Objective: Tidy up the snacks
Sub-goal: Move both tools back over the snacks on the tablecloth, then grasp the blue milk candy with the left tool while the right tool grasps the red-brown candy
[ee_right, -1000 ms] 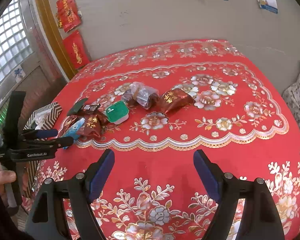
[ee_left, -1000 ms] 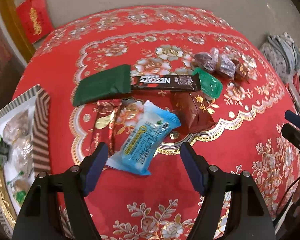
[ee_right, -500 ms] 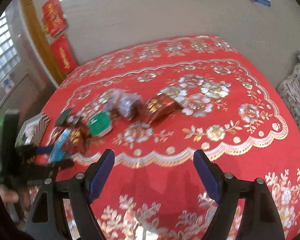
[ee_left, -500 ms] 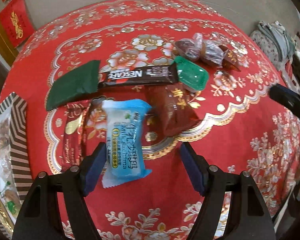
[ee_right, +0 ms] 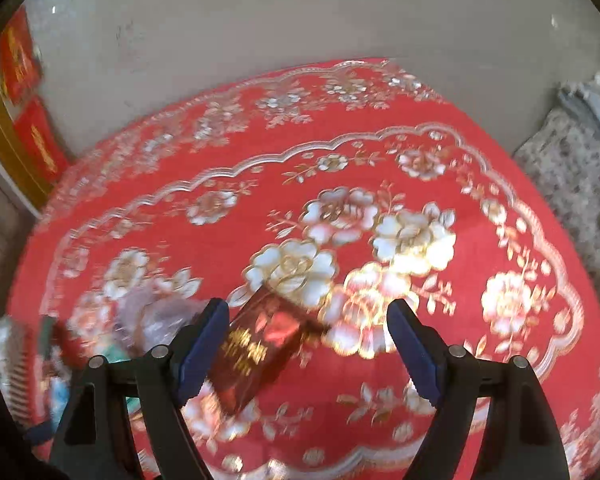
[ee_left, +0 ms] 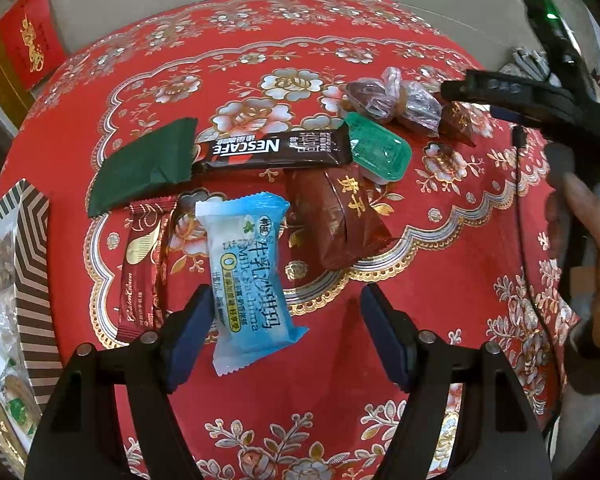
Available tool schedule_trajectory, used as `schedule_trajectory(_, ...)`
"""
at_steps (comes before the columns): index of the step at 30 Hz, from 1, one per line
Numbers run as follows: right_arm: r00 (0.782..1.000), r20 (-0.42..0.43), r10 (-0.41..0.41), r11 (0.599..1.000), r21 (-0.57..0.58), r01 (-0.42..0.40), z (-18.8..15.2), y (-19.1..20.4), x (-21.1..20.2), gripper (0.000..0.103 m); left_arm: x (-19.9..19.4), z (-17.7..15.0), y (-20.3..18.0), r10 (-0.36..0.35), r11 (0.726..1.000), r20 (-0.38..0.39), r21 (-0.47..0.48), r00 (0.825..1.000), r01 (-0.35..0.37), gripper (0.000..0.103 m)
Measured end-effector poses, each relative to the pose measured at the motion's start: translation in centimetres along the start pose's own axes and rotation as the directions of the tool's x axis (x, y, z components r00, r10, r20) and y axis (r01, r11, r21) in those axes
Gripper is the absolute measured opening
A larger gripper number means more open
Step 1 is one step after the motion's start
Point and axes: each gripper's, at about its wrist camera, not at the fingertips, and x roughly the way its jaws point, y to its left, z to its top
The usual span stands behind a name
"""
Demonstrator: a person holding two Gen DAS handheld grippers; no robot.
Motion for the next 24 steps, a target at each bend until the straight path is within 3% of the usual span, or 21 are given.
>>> schedule_trajectory(7,0.995,-0.008,-0.098,0.972,-0.215,0.094,-1.9,0.7,0.0,0.083,-0.1,-0.3,-0.1,-0.009,1.000,0.003,0.002,1.000,0.009,0.074)
schedule_trajectory(13,0.997,0.009,0.082,0.990,-0.118,-0.080,-2.1,-2.6,-1.9,0.083,-0.1,-0.2,0.0,-0.016,1.000,0.008,-0.017,1.000,0.016,0.074)
schedule_trajectory(20,0.994,-0.018,0.104,0.983,-0.151,-0.106,-2.3,-1.0,-0.7,0.082,-0.1,0.1,0.2,-0.001,0.999,0.013,-0.050,1.000,0.002,0.074)
schedule_trajectory(22,0.994,-0.023,0.109,0.981,-0.161,-0.111,-2.5,-0.6,-0.3,0.069,0.0,0.2,0.3,0.009,0.998,0.021,-0.055,1.000,-0.008,0.074)
schedule_trajectory(23,0.994,-0.031,0.109,0.980,-0.167,-0.113,-2.7,-0.5,-0.1,0.039,0.0,0.2,0.4,0.009,0.998,0.027,-0.057,1.000,-0.008,0.074)
schedule_trajectory(24,0.993,-0.038,0.109,0.978,-0.173,-0.114,-2.8,-0.4,0.1,0.038,0.0,0.2,0.5,0.004,0.998,0.029,-0.063,1.000,-0.002,0.073)
